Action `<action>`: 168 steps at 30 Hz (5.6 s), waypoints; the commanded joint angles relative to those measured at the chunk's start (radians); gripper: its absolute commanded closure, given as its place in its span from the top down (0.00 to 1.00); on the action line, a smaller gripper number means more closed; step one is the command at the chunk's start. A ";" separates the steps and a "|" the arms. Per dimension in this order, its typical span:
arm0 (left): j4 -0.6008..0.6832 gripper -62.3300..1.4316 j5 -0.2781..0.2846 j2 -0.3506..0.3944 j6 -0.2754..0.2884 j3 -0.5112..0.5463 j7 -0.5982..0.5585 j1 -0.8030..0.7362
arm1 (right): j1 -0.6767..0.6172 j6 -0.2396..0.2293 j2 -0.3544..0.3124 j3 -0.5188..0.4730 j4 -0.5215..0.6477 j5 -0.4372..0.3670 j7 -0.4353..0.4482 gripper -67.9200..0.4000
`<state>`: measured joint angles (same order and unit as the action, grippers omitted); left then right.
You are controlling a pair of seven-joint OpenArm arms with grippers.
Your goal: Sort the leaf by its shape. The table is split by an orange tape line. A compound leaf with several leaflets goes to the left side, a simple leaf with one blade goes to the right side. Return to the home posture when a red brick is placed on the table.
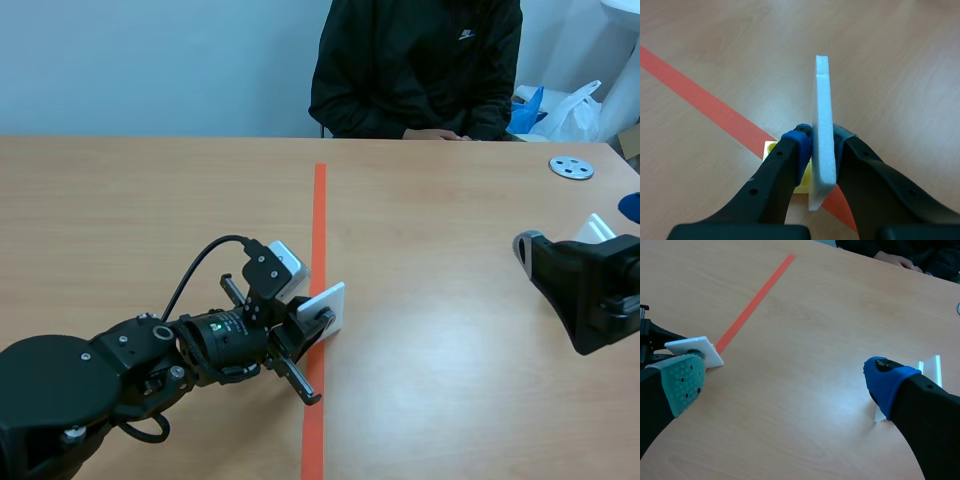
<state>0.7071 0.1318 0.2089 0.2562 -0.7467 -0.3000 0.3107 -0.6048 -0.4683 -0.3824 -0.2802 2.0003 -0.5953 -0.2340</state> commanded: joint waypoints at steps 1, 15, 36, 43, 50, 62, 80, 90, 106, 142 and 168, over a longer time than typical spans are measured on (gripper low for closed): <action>0.062 0.11 0.047 0.021 0.001 0.008 0.027 0.010 | 0.006 0.003 -0.008 -0.007 0.002 -0.014 0.015 1.00; 0.321 0.11 0.307 0.169 -0.038 0.329 0.170 -0.034 | 0.006 0.003 -0.008 -0.007 0.002 -0.015 0.015 1.00; -0.028 0.11 0.435 0.201 -0.187 0.497 0.070 0.037 | 0.006 0.003 -0.008 -0.007 0.002 -0.015 0.014 1.00; -0.169 0.11 0.434 0.160 -0.187 0.497 -0.002 0.081 | 0.006 0.003 -0.008 -0.007 0.002 -0.015 0.014 1.00; -0.237 0.11 0.432 0.121 -0.188 0.497 -0.038 0.089 | 0.006 0.003 -0.008 -0.007 0.002 -0.018 0.014 1.00; -0.239 0.22 0.429 0.119 -0.194 0.497 -0.040 0.089 | 0.006 0.003 -0.008 -0.007 0.002 -0.020 0.014 1.00; -0.039 1.00 0.429 0.198 -0.187 0.497 0.045 0.061 | 0.006 0.003 -0.008 -0.007 0.002 -0.026 0.015 1.00; 0.411 1.00 0.429 0.312 -0.072 0.505 0.195 -0.142 | 0.006 0.003 -0.008 -0.007 0.002 -0.026 0.015 1.00; 1.038 1.00 0.369 0.349 0.002 0.565 0.325 -0.636 | 0.006 0.003 -0.008 -0.007 0.002 -0.026 0.011 1.00; 1.091 1.00 0.389 0.307 -0.002 0.573 0.350 -0.757 | 0.006 0.003 -0.008 -0.007 0.002 -0.026 0.011 1.00; 1.099 1.00 0.377 0.307 0.002 0.573 0.362 -0.757 | 0.006 0.003 -0.008 -0.007 0.001 -0.025 0.010 1.00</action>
<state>1.7878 0.5014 0.5182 0.2558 -0.1806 0.0761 -0.4515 -0.6048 -0.4683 -0.3824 -0.2802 2.0003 -0.6132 -0.2375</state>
